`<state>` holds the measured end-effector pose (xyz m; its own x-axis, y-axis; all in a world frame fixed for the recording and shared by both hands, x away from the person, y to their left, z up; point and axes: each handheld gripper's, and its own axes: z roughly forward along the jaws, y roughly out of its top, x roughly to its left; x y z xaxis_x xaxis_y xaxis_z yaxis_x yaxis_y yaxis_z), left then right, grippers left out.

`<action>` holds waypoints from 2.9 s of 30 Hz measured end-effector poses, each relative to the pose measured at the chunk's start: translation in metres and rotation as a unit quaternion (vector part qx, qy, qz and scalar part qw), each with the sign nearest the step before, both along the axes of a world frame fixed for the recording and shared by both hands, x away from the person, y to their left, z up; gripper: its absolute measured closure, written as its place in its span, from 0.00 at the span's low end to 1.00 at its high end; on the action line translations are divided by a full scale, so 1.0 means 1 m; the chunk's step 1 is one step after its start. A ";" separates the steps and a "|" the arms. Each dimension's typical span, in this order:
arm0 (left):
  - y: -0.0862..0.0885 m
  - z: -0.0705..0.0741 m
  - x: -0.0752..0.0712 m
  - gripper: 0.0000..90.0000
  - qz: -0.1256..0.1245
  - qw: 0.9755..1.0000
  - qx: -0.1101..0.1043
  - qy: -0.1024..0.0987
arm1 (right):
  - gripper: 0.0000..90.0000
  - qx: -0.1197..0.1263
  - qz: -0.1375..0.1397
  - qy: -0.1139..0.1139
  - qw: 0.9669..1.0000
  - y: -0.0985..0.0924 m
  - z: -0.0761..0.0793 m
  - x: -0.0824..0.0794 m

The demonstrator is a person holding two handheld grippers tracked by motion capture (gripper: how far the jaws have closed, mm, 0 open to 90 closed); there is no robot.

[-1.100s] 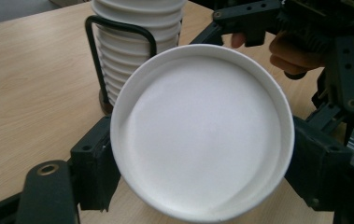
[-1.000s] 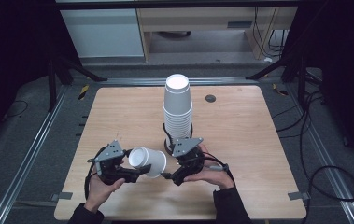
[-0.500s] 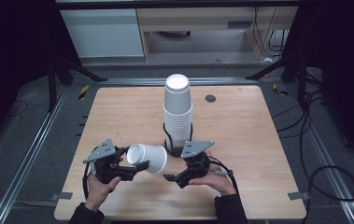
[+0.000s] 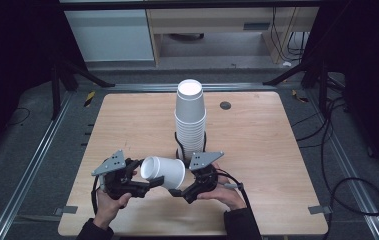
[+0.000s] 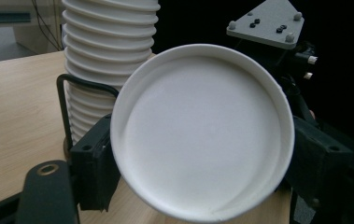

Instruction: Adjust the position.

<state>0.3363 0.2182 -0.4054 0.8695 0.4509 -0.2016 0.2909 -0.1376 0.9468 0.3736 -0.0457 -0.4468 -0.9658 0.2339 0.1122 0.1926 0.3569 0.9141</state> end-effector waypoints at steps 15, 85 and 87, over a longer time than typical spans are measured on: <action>-0.008 -0.001 -0.002 0.24 -0.029 1.000 0.003 0.002 | 0.05 0.020 0.036 0.001 0.999 0.006 0.003 0.000; 0.002 -0.012 0.012 0.14 -0.034 0.994 0.099 0.035 | 0.09 -0.173 0.047 -0.059 0.982 -0.015 0.045 0.024; 0.001 -0.012 0.012 0.14 -0.036 0.993 0.105 0.035 | 0.09 -0.192 0.054 -0.060 0.978 -0.011 0.043 0.024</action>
